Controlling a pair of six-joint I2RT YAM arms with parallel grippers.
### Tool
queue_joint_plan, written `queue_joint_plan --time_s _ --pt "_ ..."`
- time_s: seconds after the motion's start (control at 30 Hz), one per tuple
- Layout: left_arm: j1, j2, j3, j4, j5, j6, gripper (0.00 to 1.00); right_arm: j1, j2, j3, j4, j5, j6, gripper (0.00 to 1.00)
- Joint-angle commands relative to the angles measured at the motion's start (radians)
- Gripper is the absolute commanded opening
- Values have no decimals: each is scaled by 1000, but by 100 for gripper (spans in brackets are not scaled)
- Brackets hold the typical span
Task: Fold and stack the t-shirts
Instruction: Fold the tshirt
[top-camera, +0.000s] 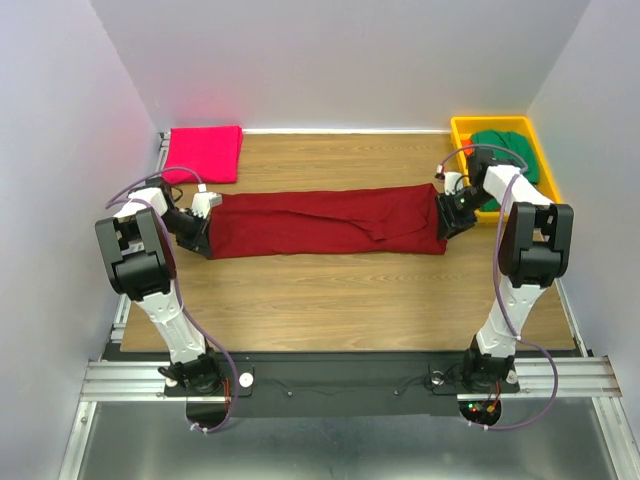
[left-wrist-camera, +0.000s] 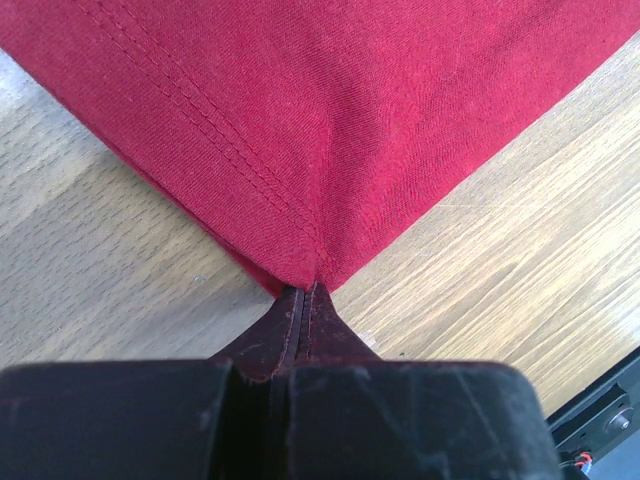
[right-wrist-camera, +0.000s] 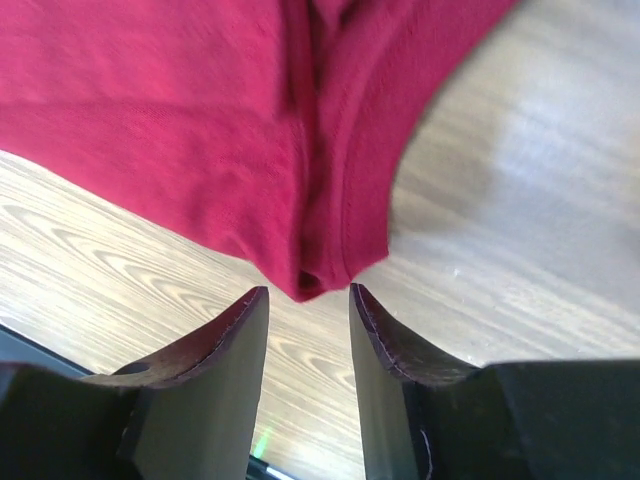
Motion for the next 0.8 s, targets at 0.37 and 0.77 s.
queue_joint_plan --time_s 0.37,0.77 --pt "7 -13 26 -16 5 -24 0 14 60 78 -6 -133 24 43" --pt "5 -1 28 -12 2 -37 0 17 64 -26 23 -91 18 32"
